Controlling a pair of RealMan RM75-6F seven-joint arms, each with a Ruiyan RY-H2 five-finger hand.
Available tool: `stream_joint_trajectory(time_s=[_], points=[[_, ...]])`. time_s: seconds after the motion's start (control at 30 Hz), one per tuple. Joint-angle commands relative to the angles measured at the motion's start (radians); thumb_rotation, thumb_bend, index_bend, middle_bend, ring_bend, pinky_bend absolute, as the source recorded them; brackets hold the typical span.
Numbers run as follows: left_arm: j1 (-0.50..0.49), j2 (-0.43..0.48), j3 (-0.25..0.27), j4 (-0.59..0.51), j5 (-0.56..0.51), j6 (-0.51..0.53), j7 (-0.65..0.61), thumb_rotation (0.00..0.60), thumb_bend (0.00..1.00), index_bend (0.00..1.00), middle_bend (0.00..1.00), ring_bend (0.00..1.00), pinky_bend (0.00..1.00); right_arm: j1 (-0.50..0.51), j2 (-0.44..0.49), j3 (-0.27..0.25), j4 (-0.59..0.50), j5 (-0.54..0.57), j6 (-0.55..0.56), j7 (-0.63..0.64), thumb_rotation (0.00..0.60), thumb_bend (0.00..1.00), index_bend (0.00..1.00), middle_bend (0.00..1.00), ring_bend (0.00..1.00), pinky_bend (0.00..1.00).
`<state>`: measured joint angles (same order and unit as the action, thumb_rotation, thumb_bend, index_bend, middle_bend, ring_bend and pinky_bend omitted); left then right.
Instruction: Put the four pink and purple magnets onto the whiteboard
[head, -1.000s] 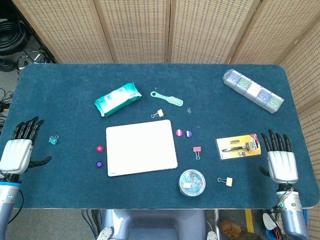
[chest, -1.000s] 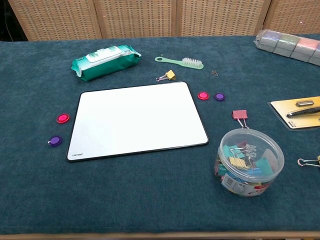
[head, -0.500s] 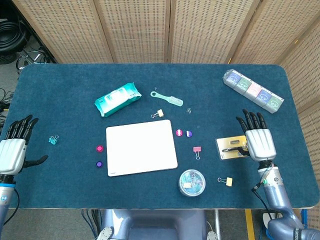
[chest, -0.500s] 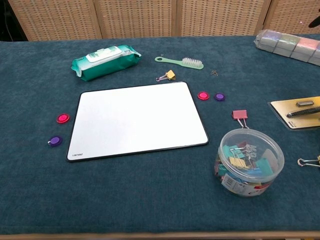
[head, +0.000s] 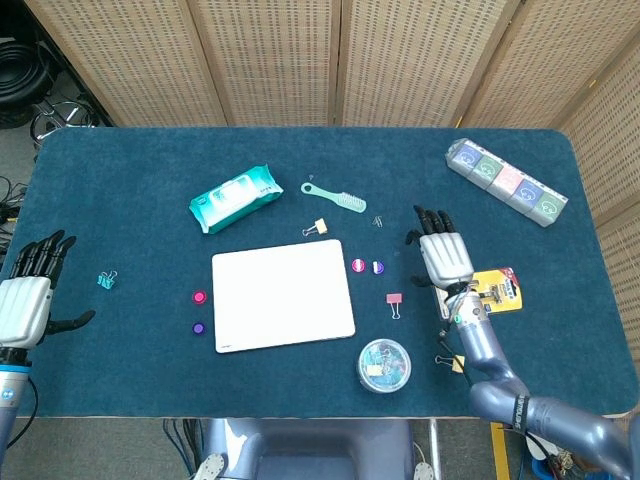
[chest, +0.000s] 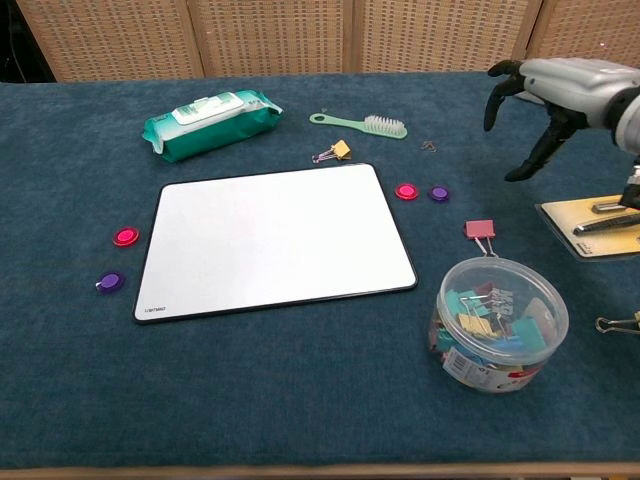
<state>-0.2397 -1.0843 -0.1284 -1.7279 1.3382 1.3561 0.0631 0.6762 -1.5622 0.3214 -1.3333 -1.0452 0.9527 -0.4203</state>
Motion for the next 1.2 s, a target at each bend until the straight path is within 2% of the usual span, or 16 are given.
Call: stream_joint_trajectory(time_s=[0.03,0.37,0.83,1.2], points=[[0.0,-0.001,-0.001,0.001,-0.003,-0.001,0.0,0.6,0.0,0.0,0.0,0.0,0.0,0.032,-0.04,0.003,0.034,0.035,-0.026,-0.026,0.6,0.0,0.38,0.0,0.0,0.0],[-0.003,0.0,-0.003,0.007,-0.012,-0.011,-0.006,0.6,0.0,0.0,0.0,0.0,0.0,0.099,-0.116,0.01,0.1,0.117,-0.064,-0.032,0.6,0.22,0.45,0.0,0.0,0.0],[-0.004,0.001,-0.003,0.008,-0.012,-0.015,-0.012,0.6,0.0,0.0,0.0,0.0,0.0,0.131,-0.156,-0.012,0.149,0.167,-0.081,-0.035,0.6,0.23,0.44,0.0,0.0,0.0],[-0.004,0.002,-0.004,0.008,-0.014,-0.015,-0.014,0.6,0.0,0.0,0.0,0.0,0.0,0.156,-0.187,-0.006,0.201,0.205,-0.101,-0.022,0.6,0.23,0.44,0.0,0.0,0.0]])
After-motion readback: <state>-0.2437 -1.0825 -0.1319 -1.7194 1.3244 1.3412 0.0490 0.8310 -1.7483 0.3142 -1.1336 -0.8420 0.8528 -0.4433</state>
